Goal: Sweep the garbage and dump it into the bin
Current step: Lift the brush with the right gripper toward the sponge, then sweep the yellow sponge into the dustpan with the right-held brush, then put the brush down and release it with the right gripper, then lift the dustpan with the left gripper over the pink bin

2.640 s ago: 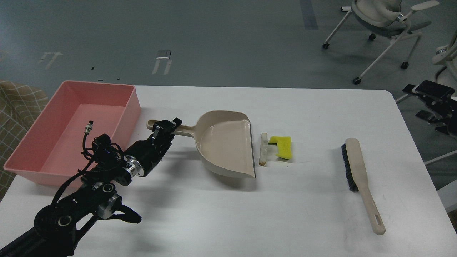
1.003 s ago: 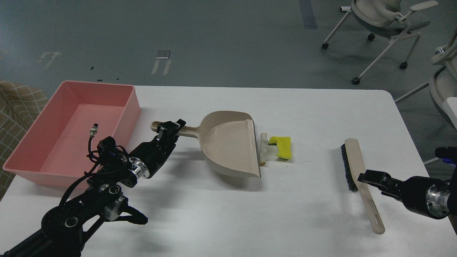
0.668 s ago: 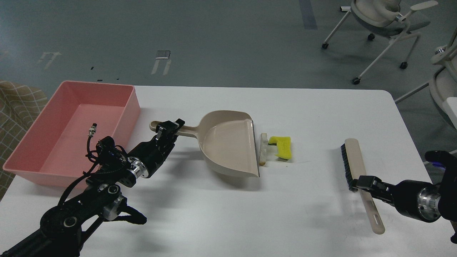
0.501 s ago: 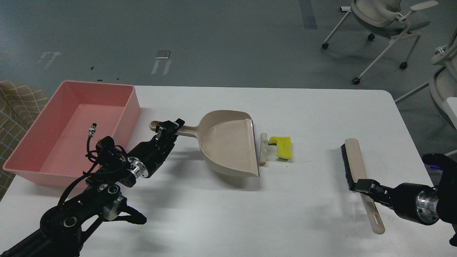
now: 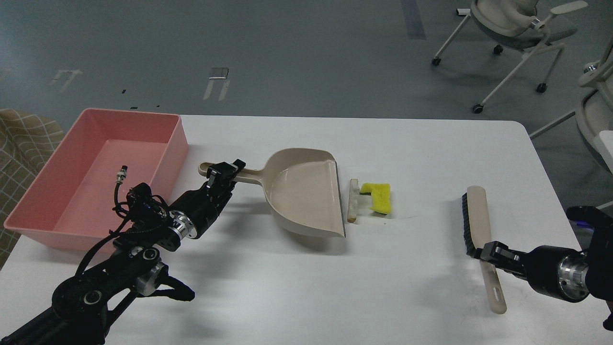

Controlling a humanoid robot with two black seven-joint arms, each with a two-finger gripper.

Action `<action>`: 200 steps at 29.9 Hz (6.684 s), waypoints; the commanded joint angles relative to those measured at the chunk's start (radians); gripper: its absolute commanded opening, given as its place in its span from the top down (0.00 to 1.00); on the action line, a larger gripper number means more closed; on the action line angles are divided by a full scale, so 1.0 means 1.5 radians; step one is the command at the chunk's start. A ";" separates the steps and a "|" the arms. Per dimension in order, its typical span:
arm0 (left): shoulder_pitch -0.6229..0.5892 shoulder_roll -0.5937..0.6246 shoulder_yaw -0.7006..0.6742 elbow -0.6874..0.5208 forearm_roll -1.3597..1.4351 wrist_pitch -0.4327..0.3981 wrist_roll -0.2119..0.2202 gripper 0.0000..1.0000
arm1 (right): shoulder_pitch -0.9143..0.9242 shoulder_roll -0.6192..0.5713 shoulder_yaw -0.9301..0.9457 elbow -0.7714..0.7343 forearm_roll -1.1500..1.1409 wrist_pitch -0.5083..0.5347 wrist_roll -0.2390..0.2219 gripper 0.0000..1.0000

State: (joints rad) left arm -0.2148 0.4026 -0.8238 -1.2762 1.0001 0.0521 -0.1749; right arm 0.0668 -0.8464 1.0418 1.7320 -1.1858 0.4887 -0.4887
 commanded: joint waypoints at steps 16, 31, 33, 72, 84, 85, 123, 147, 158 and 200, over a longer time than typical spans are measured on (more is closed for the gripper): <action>0.004 -0.007 0.000 0.002 0.000 0.003 0.002 0.99 | 0.034 0.005 0.024 -0.002 0.004 0.000 0.000 1.00; 0.011 -0.011 0.001 0.034 0.001 0.014 0.001 0.99 | 0.108 0.088 -0.066 -0.018 0.006 0.000 0.000 1.00; 0.012 -0.016 0.001 0.034 0.001 0.014 0.002 0.99 | 0.128 0.102 -0.085 -0.029 0.006 0.000 0.000 1.00; 0.002 -0.040 -0.001 0.021 0.045 0.022 0.001 0.98 | 0.357 0.317 -0.222 -0.160 0.009 0.000 0.000 1.00; 0.002 -0.042 -0.009 0.021 0.037 0.022 -0.004 0.97 | 0.310 0.128 -0.146 -0.136 0.038 0.000 0.000 1.00; 0.002 -0.042 -0.009 0.021 0.037 0.022 -0.007 0.97 | 0.308 0.109 -0.145 -0.136 0.046 0.000 0.000 1.00; -0.015 -0.053 -0.024 0.020 -0.006 0.024 -0.026 0.97 | 0.193 -0.026 -0.139 -0.111 0.044 0.000 0.000 0.69; -0.028 -0.042 -0.029 0.004 -0.007 0.025 -0.024 0.96 | 0.193 0.051 0.182 -0.137 0.152 0.000 0.000 0.31; -0.032 0.006 -0.047 -0.018 -0.008 0.024 -0.021 0.96 | 0.190 0.379 0.468 -0.277 0.174 0.000 0.000 0.02; 0.316 0.288 -0.446 -0.093 -0.208 -0.098 -0.032 0.95 | 0.108 0.414 0.514 -0.368 0.313 0.000 0.000 0.02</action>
State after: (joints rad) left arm 0.2266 0.8191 -1.4661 -1.4174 0.6911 -0.0916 -0.2213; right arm 0.2288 -0.2258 1.8029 1.1796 -0.7166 0.4888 -0.4886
